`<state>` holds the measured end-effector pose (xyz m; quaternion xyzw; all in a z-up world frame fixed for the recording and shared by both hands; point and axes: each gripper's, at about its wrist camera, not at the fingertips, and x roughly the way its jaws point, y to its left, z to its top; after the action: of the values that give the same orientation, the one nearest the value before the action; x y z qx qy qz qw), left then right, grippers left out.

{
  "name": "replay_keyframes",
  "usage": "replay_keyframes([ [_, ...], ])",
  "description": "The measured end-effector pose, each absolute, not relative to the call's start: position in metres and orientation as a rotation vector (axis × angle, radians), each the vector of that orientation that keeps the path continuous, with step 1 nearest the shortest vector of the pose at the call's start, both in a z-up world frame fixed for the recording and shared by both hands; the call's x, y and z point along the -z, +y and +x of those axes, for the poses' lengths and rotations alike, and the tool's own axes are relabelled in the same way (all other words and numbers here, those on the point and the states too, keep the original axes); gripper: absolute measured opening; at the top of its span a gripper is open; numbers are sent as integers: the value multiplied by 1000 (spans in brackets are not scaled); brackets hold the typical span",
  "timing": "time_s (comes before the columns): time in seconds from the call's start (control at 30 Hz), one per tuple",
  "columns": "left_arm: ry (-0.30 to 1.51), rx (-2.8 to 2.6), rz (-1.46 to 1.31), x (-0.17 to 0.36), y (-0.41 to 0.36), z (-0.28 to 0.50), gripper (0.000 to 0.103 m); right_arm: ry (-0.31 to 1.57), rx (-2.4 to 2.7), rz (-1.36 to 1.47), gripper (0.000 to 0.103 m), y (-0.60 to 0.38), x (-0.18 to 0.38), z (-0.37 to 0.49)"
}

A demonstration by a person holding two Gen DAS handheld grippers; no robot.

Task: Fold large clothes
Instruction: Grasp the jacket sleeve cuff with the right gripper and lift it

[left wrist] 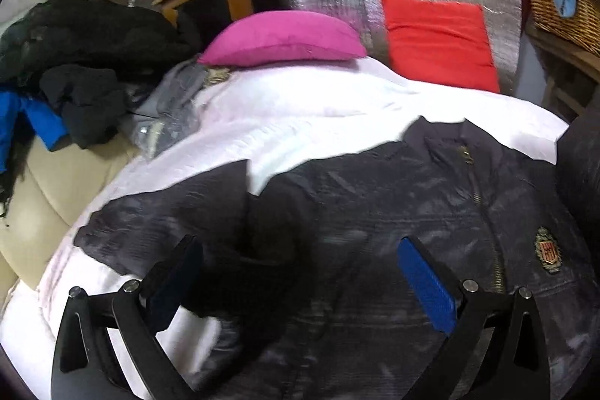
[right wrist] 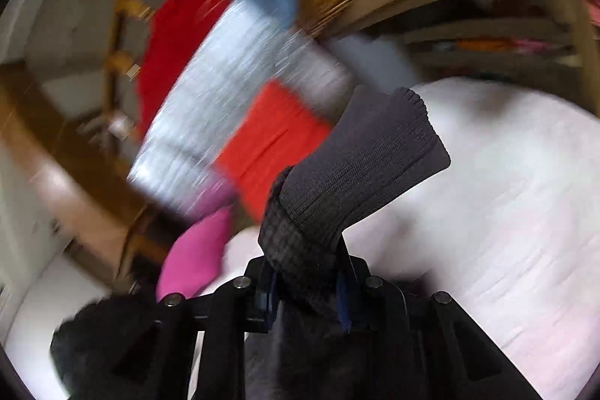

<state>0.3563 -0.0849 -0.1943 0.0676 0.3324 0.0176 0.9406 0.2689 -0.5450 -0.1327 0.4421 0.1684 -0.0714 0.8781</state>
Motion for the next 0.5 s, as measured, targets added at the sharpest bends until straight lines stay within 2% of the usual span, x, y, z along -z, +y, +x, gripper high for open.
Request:
replay_keyframes([
  [0.17, 671, -90, 71, 185, -49, 356, 103, 530, -52, 859, 26, -435, 150, 293],
  [0.33, 675, -131, 29, 185, -23, 356, 103, 733, -188, 823, 34, -357, 191, 311],
  [0.37, 680, -131, 27, 186, -20, 356, 103, 779, -213, 815, 44, -350, 202, 316],
  [0.4, 687, -128, 24, 187, -17, 356, 103, 809, -233, 809, 65, -347, 209, 320],
  [0.43, 693, -125, 22, 188, -17, 357, 103, 839, -258, 805, 71, -341, 215, 322],
  [0.5, 705, -118, 18, 190, -17, 358, 103, 872, -291, 795, 73, -332, 222, 321],
])
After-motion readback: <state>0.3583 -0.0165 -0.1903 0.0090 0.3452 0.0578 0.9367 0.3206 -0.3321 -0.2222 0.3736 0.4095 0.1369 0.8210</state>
